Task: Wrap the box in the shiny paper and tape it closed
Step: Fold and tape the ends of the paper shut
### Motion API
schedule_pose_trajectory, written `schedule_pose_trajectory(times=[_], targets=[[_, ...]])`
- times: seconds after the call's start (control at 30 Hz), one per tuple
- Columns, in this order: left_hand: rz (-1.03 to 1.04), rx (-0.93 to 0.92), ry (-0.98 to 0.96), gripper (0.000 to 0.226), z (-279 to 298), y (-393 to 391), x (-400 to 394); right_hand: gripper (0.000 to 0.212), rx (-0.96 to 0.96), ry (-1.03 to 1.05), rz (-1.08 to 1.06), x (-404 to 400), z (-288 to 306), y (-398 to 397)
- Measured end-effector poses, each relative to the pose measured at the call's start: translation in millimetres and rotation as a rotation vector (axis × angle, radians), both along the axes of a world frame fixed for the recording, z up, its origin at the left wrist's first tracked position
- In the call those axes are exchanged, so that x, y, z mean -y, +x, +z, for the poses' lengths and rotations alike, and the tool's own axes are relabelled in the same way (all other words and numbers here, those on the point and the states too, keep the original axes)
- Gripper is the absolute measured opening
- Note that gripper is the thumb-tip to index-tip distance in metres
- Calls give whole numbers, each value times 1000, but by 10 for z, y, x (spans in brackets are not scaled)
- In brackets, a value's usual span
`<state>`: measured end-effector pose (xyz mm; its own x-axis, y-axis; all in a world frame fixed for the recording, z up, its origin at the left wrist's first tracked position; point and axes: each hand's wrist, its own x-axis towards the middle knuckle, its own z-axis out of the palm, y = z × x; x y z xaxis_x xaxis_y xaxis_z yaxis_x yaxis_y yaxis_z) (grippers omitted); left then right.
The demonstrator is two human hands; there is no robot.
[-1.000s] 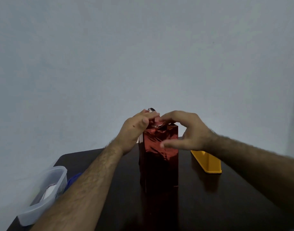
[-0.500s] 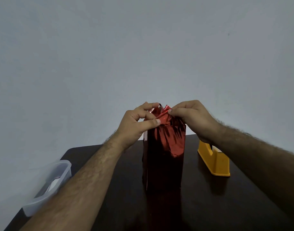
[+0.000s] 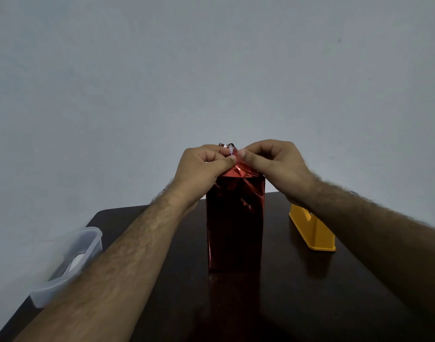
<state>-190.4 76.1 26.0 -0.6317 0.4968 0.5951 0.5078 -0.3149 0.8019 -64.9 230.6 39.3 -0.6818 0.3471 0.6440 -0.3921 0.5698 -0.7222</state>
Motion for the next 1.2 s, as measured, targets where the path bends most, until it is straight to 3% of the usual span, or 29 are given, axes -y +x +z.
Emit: schedule_pose_trajectory(times=[0.1,0.2,0.27,0.4,0.47,0.63,0.7,0.8,0.9,1.0,1.07,1.2], targets=[[-26,69,18,17,-3,13,3,26,-19,50,-53,-69,-78,-28],[3,91,33,19,-30,8,-11,13,-19,-21,78,-95,-151,-69],[46,83,37,19,-48,-15,-28,15,-29,-44,110,-91,-183,-87],[253,-97,17,9,-85,-53,-26,15,-40,-111,95,-74,-207,-125],[301,-116,40,19,-62,-60,-5,15,-54,-116,106,-52,-232,-145],[200,298,31,34,11,-279,69,13,-85,-368,27,-47,-137,-211],[133,369,-37,26,-9,-341,88,23,31,-483,-19,-133,-58,-273],[58,379,-75,23,-19,-301,91,37,324,-654,185,-305,5,-376],[234,173,-39,31,32,-223,78,37,506,-580,288,-308,-11,-458],[347,-160,73,41,184,-36,157,47,482,-459,187,-261,-63,-559],[328,-309,-74,53,303,177,229,50,435,-429,131,-223,-79,-554],[713,-537,-493,80,416,624,237,13,268,-353,-9,-102,-16,-387]])
